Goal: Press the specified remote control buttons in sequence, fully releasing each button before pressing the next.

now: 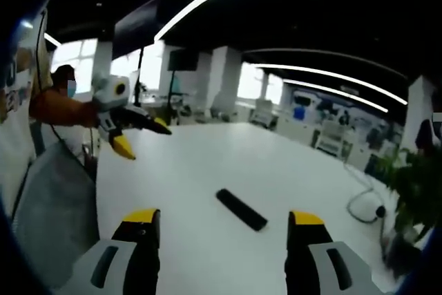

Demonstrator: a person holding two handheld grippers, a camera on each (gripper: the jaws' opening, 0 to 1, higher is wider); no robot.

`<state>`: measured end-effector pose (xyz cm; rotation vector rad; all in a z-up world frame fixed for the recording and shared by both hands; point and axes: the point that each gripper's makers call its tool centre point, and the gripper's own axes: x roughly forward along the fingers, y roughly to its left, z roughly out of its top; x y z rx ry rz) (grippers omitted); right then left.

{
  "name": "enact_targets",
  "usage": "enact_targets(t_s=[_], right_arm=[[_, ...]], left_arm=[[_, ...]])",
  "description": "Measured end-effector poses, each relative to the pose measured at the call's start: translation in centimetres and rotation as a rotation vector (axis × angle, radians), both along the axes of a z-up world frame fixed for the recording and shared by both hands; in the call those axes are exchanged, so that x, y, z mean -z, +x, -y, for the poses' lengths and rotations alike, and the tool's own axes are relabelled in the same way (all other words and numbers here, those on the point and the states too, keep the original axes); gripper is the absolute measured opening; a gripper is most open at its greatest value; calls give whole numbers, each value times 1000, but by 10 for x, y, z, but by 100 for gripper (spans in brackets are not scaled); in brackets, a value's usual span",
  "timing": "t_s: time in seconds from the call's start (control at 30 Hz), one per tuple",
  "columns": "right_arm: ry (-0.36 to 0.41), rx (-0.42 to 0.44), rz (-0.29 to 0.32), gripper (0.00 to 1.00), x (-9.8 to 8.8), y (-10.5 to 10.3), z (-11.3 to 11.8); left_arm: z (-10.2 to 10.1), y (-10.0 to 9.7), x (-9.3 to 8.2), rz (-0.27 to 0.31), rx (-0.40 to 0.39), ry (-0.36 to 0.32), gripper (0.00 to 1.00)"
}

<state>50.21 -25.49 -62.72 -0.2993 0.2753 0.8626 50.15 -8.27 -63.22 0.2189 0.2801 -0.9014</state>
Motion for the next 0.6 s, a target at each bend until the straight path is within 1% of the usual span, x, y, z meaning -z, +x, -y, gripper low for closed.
enact_targets(t_s=[0.37, 0.6], right_arm=[[-22, -19, -2, 74, -2, 20, 5], [-45, -34, 2, 73, -5, 35, 8]], left_arm=[[6, 15, 5, -16, 24, 20, 71], [6, 32, 3, -17, 33, 27, 71]])
